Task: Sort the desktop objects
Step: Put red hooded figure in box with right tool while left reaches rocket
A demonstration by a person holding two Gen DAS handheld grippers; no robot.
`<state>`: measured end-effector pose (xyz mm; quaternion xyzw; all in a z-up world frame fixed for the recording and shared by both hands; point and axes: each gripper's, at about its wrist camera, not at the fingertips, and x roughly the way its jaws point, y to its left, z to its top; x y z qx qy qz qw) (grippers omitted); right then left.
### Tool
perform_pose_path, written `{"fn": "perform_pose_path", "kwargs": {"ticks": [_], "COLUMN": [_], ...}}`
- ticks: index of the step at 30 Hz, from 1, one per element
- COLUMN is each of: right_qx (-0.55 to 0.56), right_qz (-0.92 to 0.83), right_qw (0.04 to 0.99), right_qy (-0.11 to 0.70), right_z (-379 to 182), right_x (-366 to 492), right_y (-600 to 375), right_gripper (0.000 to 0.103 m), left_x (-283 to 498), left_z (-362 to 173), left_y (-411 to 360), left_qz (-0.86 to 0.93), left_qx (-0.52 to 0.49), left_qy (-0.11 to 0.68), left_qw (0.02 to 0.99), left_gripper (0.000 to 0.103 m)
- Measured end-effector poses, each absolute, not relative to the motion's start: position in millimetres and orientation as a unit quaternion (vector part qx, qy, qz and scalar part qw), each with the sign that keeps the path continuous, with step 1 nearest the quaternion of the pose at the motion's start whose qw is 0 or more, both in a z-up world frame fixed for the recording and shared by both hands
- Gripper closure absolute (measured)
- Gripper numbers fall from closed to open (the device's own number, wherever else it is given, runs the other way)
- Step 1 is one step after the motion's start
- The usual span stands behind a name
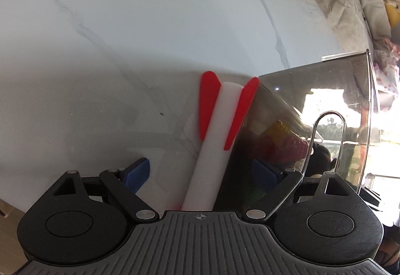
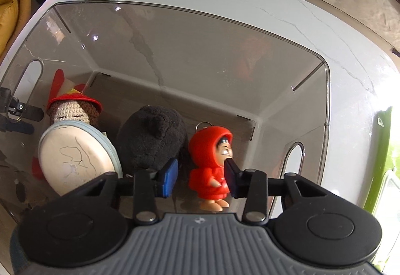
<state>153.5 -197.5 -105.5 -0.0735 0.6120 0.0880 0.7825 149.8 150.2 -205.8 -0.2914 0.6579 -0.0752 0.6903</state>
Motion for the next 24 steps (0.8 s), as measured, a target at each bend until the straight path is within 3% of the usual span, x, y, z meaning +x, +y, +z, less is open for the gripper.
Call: {"fn": "perform_pose_path", "kwargs": {"ticks": [3,6,8,10,15,22,24], "right_qx": [-0.058,-0.025,0.003,0.014,0.048,0.081,0.086], "right_qz": [0.09,0.102,0.118,0.129,0.153,0.161,0.16], "right_qw": [0.786,0.794,0.803,0.811,0.828,0.832,0.83], "right_qy": [0.608,0.598,0.585,0.571,0.538,0.525,0.528], "right_z": [-103,-96,-82,-70,-44,-40,-43], "right_x": [150,144,136,131,120,111,110], "right_y": [-206,-216,-222,-223,-232,-253,-257], "right_gripper": [0.059,0.048,0.033,0.028,0.026,0.02,0.019], "left_x": [152,154,157,158,159,158,158], "left_z": [-204,-198,-194,-192,-185,-191,-199], "left_y": [136,124,122,121,119,116,120], "left_qz": [-0.071,-0.055,-0.044,-0.031,-0.016,-0.046,-0.058], "left_qx": [-0.257,-0.22,-0.206,-0.194,-0.18,-0.237,-0.271], "left_qy": [0.662,0.657,0.652,0.65,0.641,0.643,0.649], "left_qw": [0.701,0.719,0.728,0.734,0.746,0.727,0.708], "left_gripper": [0.01,0.01,0.01,0.012,0.015,0.042,0.044]}}
